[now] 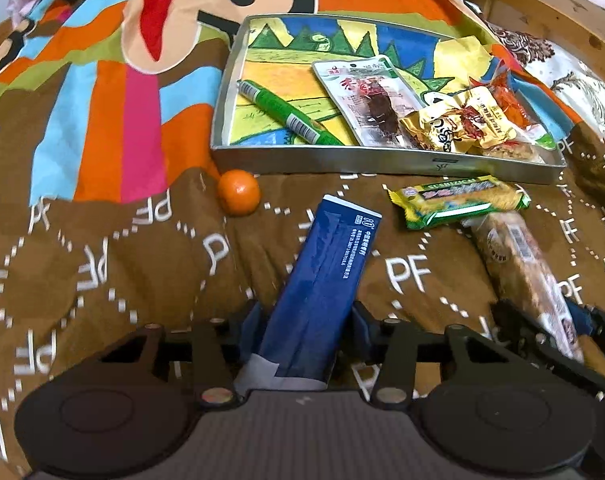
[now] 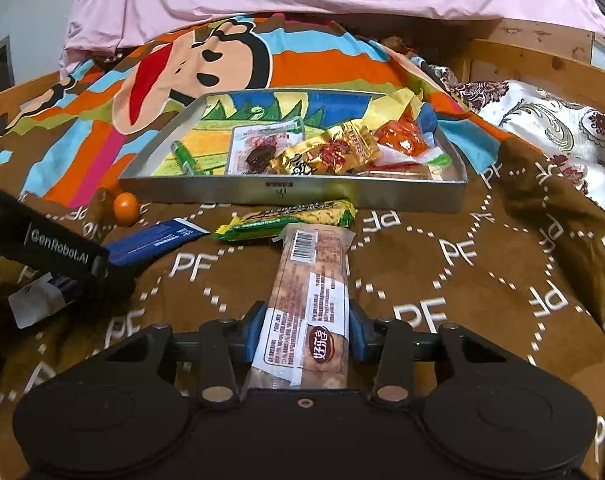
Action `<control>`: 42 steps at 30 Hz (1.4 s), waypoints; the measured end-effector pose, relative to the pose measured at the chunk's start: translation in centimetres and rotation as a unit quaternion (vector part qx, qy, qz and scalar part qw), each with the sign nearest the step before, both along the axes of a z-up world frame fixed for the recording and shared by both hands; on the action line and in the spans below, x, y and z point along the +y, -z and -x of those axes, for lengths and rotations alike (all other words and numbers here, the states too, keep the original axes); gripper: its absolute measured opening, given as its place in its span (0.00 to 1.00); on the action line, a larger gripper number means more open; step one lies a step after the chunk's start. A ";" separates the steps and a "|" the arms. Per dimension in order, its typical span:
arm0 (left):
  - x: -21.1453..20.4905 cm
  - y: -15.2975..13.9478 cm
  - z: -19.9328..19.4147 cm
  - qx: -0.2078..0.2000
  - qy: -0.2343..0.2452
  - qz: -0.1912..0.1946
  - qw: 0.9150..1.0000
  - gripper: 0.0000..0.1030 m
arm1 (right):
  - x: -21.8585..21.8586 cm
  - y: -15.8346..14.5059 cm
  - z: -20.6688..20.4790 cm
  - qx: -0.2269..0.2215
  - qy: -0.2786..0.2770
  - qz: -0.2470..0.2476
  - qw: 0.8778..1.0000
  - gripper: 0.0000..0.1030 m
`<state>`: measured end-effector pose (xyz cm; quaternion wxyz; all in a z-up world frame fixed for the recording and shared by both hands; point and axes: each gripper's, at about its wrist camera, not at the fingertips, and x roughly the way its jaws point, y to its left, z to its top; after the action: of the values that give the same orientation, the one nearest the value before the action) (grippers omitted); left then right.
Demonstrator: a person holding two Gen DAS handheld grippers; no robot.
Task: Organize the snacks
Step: 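Close the right tool on the bread bar while the left tool grasps the blue packet, then lift the bread bar and blue packet and carry them over the tray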
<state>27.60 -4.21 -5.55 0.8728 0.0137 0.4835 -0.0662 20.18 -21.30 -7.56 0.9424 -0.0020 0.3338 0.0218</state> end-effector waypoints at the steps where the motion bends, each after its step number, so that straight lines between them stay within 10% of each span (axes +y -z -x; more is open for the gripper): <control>1: 0.0 -0.1 0.4 0.003 -0.004 0.007 1.000 0.49 | -0.1 -0.1 0.4 0.002 -0.005 0.001 1.000 0.42; 32: -0.7 1.2 5.5 -0.016 -0.014 0.035 0.999 0.54 | -0.5 0.6 1.7 0.025 -0.020 0.013 0.999 0.66; 42: -0.6 1.2 5.7 -0.024 -0.021 0.039 0.999 0.53 | -0.2 0.8 1.9 0.020 -0.021 0.026 0.999 0.58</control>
<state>21.87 -4.81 -6.77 0.8853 -0.0286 0.4594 -0.0665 18.30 -21.45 -8.32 0.9345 -0.0328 0.3530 0.0332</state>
